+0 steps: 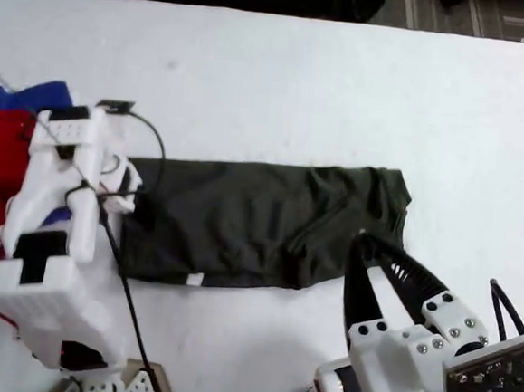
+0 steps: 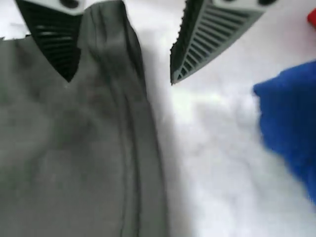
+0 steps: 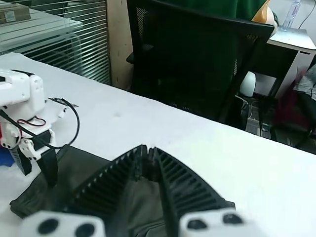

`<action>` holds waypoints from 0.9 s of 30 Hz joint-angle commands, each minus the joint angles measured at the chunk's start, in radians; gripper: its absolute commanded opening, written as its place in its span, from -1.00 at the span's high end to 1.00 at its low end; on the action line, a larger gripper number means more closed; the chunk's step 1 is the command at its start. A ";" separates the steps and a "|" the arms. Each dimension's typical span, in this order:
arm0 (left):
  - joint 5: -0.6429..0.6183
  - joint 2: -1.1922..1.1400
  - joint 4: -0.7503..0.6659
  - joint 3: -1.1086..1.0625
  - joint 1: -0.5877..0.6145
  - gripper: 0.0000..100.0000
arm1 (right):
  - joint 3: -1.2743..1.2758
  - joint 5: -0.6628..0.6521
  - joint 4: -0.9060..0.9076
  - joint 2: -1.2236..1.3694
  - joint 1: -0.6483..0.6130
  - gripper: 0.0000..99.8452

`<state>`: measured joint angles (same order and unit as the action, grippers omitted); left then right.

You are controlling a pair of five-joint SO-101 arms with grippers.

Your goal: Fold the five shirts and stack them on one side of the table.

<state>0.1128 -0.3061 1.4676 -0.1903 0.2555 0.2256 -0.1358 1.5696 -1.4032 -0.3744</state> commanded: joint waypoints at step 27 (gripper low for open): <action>0.081 0.062 0.152 0.272 -0.008 0.96 | -0.008 -0.095 -0.005 0.002 0.002 0.96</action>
<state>0.1573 -0.3537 1.5873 0.0414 0.2263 0.2256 -0.2217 1.5696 -1.4032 -0.3744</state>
